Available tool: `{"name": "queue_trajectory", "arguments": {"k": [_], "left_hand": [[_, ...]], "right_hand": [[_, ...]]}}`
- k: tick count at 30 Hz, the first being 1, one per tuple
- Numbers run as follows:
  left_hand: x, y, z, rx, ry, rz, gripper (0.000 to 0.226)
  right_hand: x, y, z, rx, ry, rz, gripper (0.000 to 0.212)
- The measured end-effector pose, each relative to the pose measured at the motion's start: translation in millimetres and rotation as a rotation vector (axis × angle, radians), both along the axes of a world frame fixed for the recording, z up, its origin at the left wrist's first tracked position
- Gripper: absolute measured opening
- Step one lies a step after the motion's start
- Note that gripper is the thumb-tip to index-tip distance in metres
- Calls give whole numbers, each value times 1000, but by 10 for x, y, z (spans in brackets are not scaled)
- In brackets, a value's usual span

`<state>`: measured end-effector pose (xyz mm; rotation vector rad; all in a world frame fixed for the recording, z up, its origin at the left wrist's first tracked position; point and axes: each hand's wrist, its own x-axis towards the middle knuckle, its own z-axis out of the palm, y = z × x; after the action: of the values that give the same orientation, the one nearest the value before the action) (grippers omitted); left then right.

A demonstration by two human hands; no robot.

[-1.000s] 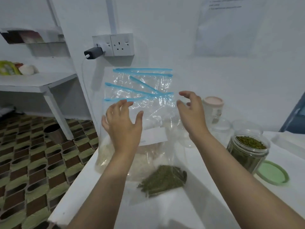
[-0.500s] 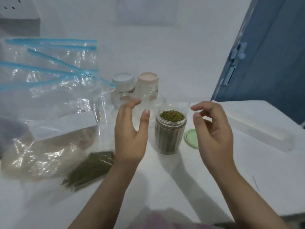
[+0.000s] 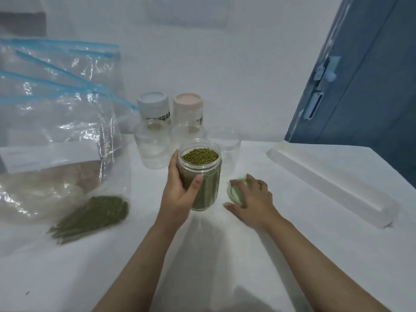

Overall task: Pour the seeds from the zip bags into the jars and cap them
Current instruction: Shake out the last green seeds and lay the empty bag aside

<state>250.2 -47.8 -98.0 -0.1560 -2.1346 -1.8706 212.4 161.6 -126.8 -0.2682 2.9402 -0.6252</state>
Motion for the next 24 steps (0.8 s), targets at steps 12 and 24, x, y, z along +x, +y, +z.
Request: {"name": "queue_trajectory", "arguments": {"k": [12, 24], "left_hand": [[169, 126, 32, -64, 25, -80, 70], [160, 300, 410, 215, -41, 3, 70]], "right_hand": [[491, 83, 721, -1068, 413, 22, 57], [433, -342, 896, -1236, 149, 111, 50]]}}
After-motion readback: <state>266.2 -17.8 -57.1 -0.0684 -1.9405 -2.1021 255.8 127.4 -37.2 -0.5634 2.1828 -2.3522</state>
